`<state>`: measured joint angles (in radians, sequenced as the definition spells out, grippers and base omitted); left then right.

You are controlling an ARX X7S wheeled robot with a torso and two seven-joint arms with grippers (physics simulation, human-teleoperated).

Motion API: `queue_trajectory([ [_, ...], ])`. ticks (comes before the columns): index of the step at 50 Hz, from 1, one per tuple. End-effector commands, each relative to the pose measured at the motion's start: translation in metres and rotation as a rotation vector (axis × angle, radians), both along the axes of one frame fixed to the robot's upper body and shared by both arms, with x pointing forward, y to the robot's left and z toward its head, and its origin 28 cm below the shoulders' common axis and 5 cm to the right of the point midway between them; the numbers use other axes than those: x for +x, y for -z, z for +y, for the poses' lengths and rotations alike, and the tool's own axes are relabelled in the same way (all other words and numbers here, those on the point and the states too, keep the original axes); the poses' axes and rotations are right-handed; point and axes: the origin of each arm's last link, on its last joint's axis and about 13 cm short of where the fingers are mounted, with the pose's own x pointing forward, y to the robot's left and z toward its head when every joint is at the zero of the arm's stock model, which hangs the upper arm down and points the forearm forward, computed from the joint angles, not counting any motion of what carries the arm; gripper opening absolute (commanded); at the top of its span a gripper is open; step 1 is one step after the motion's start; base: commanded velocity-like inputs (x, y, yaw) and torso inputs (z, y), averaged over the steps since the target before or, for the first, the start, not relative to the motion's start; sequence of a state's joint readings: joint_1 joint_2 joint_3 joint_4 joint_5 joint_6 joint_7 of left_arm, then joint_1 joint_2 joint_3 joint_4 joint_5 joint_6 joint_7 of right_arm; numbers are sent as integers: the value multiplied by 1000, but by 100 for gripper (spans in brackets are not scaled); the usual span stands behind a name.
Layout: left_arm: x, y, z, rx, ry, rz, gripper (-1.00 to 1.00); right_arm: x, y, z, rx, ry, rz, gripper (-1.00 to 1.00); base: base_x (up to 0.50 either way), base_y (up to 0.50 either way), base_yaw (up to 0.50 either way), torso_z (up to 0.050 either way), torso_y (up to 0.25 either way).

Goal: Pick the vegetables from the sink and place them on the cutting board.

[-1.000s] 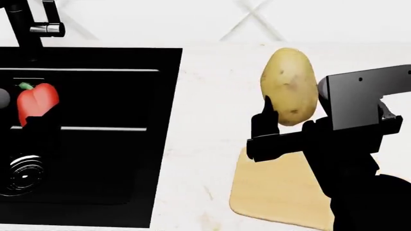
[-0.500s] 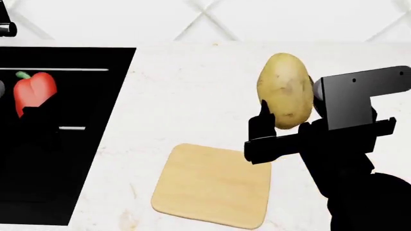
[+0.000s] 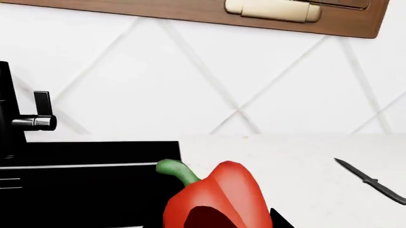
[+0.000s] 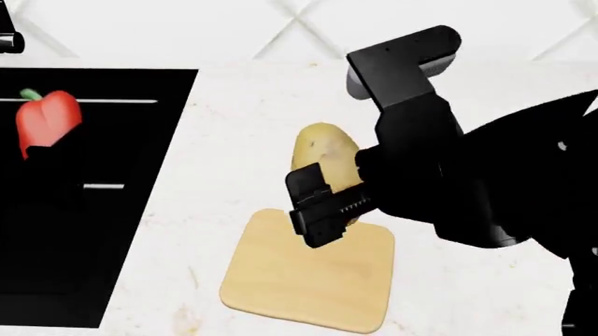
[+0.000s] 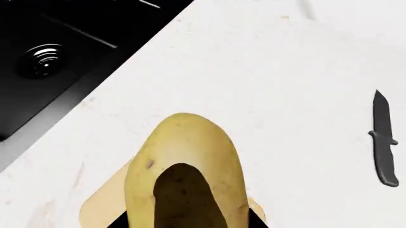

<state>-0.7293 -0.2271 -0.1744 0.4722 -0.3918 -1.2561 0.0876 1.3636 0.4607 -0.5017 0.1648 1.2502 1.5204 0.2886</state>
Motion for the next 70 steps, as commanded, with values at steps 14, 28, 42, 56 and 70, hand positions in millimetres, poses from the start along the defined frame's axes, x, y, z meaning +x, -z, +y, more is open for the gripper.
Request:
queue_trajectory([
  [14, -4, 5, -3, -15, 27, -8, -100, 17, -15, -18, -136, 83, 278, -100, 0, 0, 0, 0, 0],
  [28, -5, 10, -1, -18, 22, -1, -100, 28, 4, -11, -147, 51, 329, -100, 0, 0, 0, 0, 0],
  [42, -5, 10, -1, -14, 24, 2, -100, 29, 10, -9, -138, 37, 340, -100, 0, 0, 0, 0, 0],
  [56, -4, 12, -3, -14, 31, 4, -100, 27, 2, -9, -137, 24, 314, 100, 0, 0, 0, 0, 0],
  [70, -4, 10, -6, -9, 47, 3, -100, 27, -28, -14, -64, 52, 161, 100, 0, 0, 0, 0, 1],
])
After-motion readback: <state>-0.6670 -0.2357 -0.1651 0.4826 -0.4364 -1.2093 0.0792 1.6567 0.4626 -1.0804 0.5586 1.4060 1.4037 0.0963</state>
